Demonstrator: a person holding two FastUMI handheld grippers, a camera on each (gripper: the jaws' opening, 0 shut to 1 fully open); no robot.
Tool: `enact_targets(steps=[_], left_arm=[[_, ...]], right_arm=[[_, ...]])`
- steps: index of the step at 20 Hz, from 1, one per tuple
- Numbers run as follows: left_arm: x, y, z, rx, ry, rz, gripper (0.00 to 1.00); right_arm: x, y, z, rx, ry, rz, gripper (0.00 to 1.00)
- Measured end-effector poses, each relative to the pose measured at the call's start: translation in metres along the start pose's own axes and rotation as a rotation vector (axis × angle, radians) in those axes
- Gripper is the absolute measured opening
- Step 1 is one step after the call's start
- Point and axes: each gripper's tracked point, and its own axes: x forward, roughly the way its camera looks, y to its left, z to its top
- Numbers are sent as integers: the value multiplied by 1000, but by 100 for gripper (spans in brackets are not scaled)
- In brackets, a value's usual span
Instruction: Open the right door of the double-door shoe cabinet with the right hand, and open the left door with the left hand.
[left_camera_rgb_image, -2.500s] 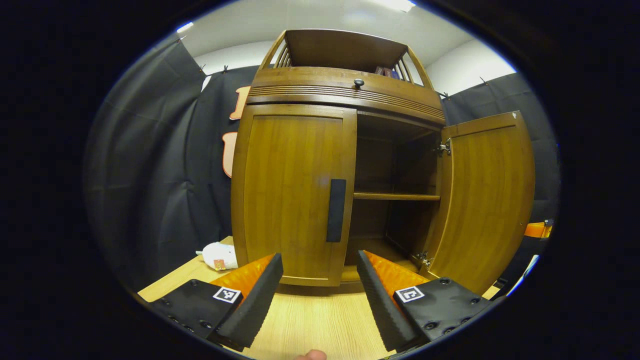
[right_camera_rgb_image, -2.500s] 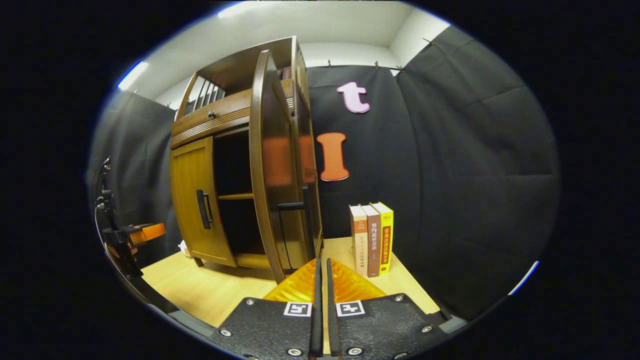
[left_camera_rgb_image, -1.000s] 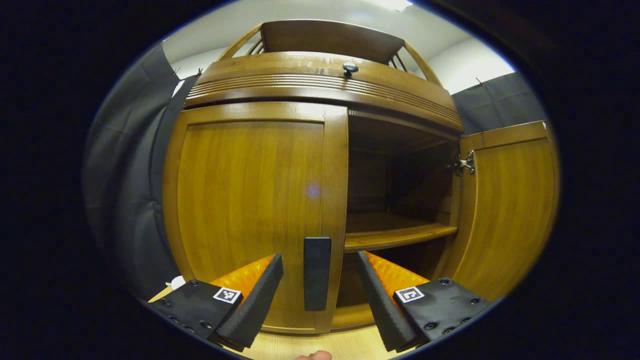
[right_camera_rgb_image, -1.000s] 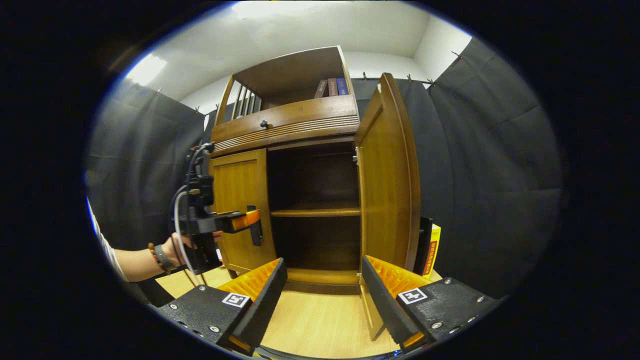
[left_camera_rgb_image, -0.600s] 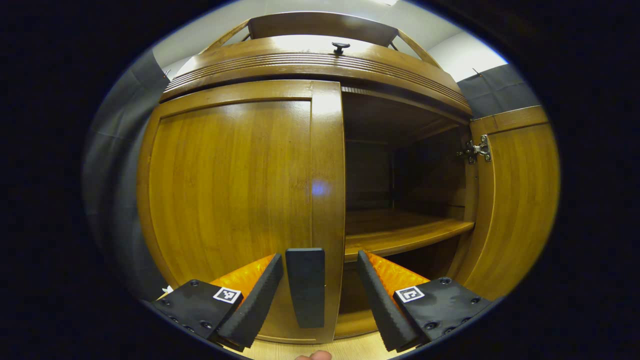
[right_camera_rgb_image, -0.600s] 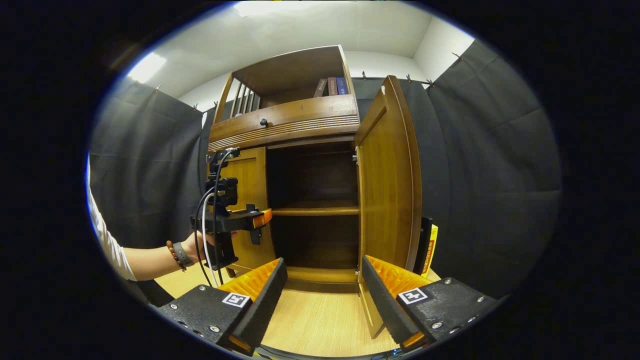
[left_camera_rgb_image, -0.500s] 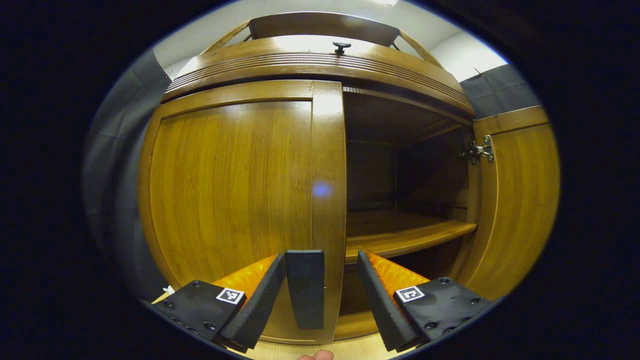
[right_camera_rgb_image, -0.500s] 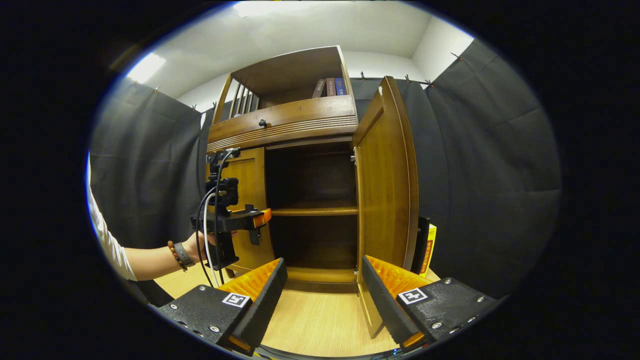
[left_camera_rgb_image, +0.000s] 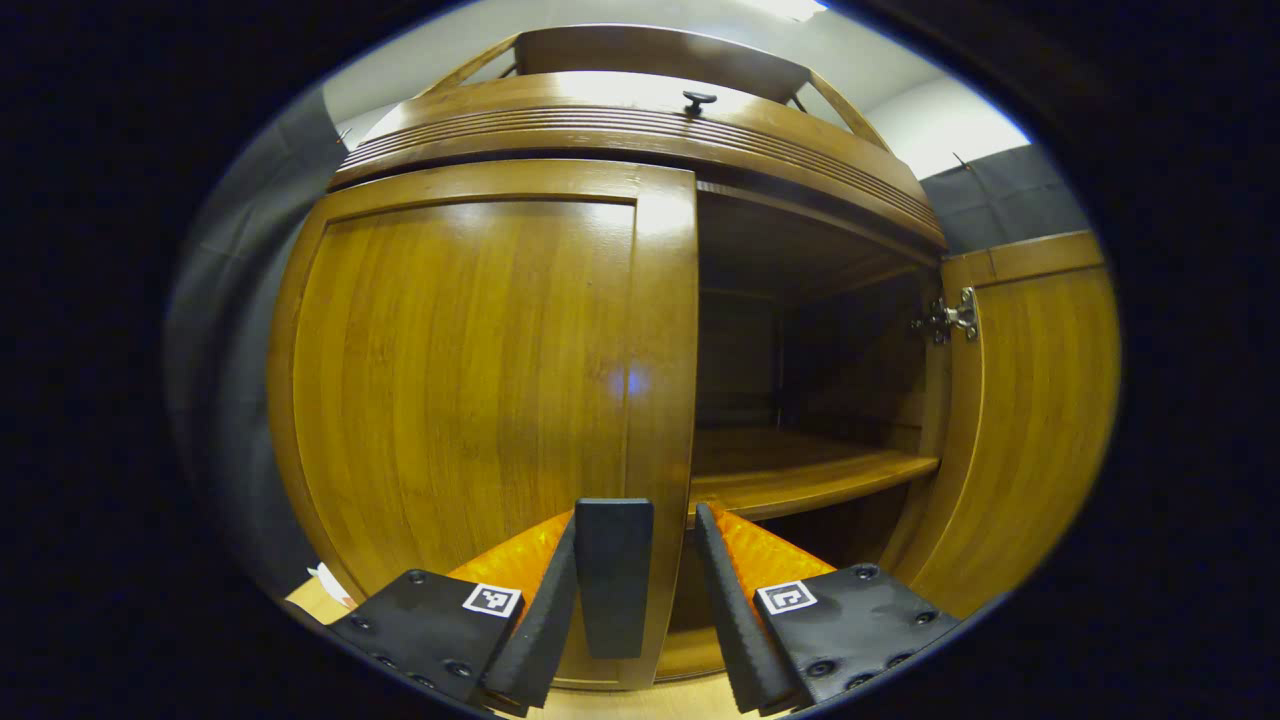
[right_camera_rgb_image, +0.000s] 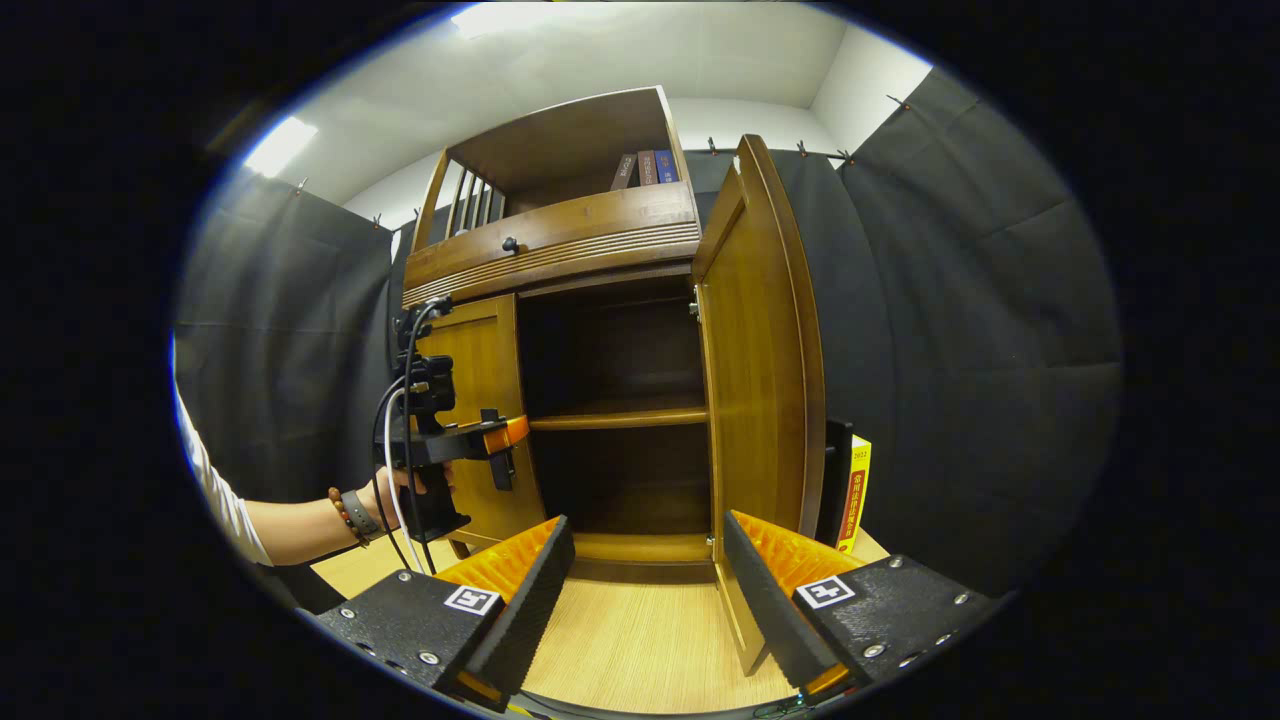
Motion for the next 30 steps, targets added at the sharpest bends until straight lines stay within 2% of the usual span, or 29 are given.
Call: enact_targets(steps=[1, 3, 4, 5, 8, 11, 14, 17, 18, 24, 30], left_arm=[[0, 7, -2, -17, 3, 22, 63], [-6, 7, -5, -54, 11, 13, 47], [-1, 8, -5, -48, 5, 20, 48], [0, 9, -7, -17, 5, 31, 42], [-5, 12, -6, 68, 8, 43, 36], [-17, 6, -5, 57, 22, 41, 39], [-40, 9, -4, 81, 41, 64, 36], [-69, 13, -1, 69, 46, 68, 39], [-77, 14, -1, 71, 45, 66, 36], [-124, 30, 2, 63, 58, 18, 35], [-171, 58, 8, 78, 50, 96, 35]], right_arm=[[-2, -1, 1, -1, 3, 1, 92], [-4, -1, 0, -5, 9, 1, 92], [-5, -1, 0, -9, 9, 1, 92], [-6, 0, 0, -12, 9, 3, 92], [-7, 4, -1, -10, 16, 9, 92], [-9, 7, -7, -11, 33, 10, 92], [-9, 12, -7, -17, 39, 13, 92], [-7, 14, -9, -15, 45, 18, 92], [-6, 17, -8, -12, 43, 22, 92], [4, 18, -3, -38, 30, 8, 92], [18, 33, 4, -34, 1, 40, 92]])
